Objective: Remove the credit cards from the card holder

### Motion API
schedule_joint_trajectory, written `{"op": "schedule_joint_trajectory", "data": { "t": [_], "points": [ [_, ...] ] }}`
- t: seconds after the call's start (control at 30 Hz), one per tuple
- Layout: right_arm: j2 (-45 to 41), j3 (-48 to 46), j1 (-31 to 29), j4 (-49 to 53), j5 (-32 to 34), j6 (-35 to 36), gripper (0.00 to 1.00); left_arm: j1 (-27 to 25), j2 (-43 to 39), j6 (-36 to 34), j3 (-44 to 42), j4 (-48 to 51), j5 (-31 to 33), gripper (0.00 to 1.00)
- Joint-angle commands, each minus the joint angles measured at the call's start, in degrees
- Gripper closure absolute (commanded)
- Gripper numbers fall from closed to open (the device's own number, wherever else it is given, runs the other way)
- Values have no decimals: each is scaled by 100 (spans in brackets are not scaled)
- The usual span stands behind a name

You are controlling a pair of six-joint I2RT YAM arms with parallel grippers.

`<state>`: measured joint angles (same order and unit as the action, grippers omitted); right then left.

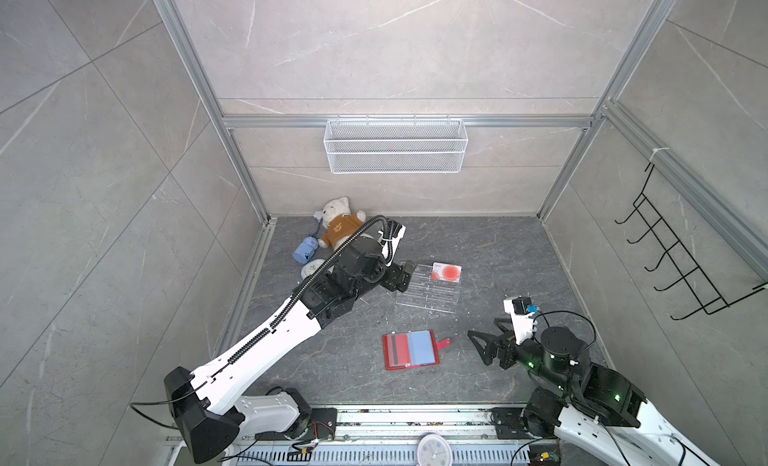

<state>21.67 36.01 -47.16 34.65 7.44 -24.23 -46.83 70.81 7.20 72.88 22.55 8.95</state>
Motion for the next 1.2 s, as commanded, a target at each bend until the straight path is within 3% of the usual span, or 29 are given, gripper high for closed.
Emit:
{"op": "schedule_joint_trajectory", "data": {
  "t": [0.0, 0.53, 0.97, 1.17],
  "points": [
    [-5, 109, 12, 77, -84, -90, 0, 33, -283, 376, -147, 99, 4, 9],
    [253, -12, 13, -156, -253, -186, 0, 32, -1023, 1626, -1653, 170, -251, 11],
    [447, -207, 13, -432, -453, -308, 0, 33, -1280, 3195, -2964, -366, -595, 15],
    [581, -343, 11, -589, -563, -385, 0, 29, -1273, 4078, -3463, -769, -1033, 18]
  ]
}}
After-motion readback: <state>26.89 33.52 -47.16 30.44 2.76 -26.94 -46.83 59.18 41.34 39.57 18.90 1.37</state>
